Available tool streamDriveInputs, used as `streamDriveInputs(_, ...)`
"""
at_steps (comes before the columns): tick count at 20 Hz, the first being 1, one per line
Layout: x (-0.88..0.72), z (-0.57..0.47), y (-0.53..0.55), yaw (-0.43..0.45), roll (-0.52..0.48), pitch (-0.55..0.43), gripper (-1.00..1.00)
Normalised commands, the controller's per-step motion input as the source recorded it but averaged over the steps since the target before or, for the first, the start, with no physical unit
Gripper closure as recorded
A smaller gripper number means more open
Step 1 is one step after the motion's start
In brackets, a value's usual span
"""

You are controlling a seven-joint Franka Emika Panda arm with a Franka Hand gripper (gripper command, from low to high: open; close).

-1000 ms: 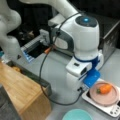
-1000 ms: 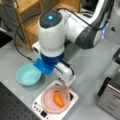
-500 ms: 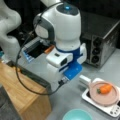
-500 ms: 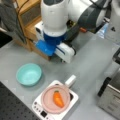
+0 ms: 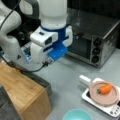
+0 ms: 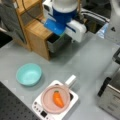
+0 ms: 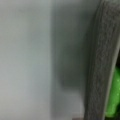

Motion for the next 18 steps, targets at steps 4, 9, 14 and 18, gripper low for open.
streamDriveInputs(4,-0.76,-0.36,-0.41,0.275,0.015,-0.216,-1.0)
streamDriveInputs(9,-0.61,-0.36,-0.28,0.235,0.009,-0.284,-1.0)
streamDriveInputs(14,-0.46,-0.17,-0.04,0.154,-0.101,-0.245,-1.0)
streamDriveInputs(18,-0.29,-0.02,0.11,0.05,-0.227,-0.127,-1.0)
